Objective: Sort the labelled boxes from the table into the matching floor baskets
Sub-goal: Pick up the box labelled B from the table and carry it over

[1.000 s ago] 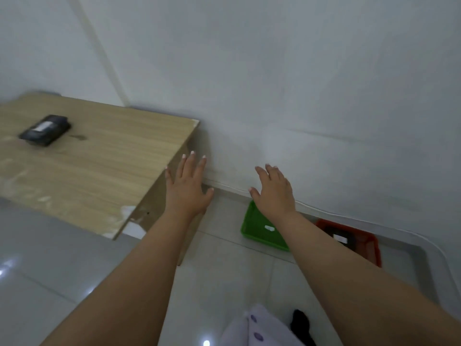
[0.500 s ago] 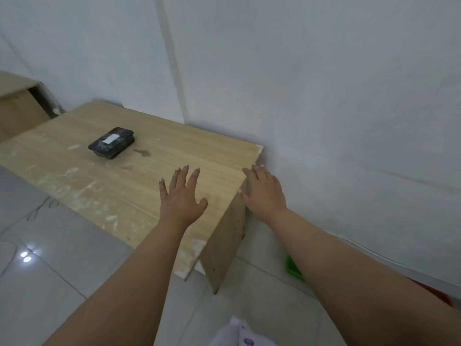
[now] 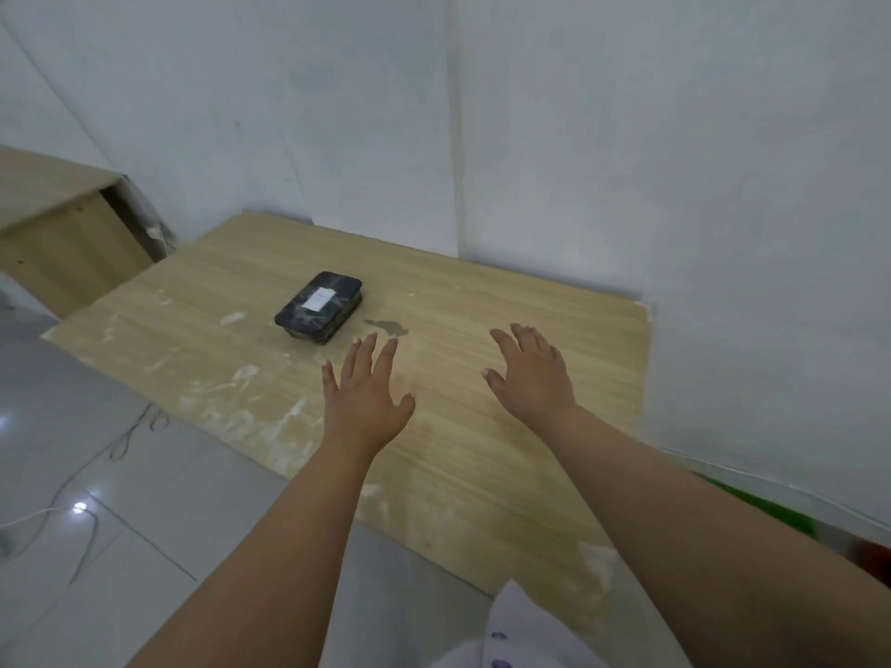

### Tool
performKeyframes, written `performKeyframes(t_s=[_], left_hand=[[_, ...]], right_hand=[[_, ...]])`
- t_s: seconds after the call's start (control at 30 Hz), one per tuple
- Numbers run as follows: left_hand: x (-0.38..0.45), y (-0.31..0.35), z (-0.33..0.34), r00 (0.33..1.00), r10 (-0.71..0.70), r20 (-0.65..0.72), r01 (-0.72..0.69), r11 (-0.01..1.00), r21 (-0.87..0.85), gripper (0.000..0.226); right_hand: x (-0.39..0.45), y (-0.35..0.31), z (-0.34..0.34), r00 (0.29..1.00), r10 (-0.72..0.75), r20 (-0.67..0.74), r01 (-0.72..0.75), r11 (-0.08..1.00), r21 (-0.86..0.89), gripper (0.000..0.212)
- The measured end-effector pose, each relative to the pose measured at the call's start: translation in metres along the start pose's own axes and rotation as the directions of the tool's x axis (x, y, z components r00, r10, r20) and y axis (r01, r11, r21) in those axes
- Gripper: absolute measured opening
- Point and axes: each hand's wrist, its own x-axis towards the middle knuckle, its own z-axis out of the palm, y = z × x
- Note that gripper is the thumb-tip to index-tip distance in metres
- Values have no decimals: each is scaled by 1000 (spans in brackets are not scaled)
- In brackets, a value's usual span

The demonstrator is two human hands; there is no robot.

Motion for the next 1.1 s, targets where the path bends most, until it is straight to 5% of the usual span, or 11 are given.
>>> performKeyframes(t_s=[0.43,0.57,0.7,0.87,1.1], left_hand=[[100,-216,-5,997,-28,78,31,999,-40,88],[148,-257,13,992,-41,121,46,998,-42,93],[193,-289,28,972,-42,232,50,998,-30,95],[238,-311,44,899,-39,435,87,992,-90,93],[260,-325,65,760,-7,650,48,998,-45,106]], right_hand=[[104,-176,102,989,141,48,-144,988,62,60],[161,-211,139,973,212,88,-228,939,259,56],[215,-247,173,883,421,206,-466,744,478,60],[265,-269,202,685,653,325,-684,421,595,68],[287,-269,217,590,721,363,-775,379,506,81]])
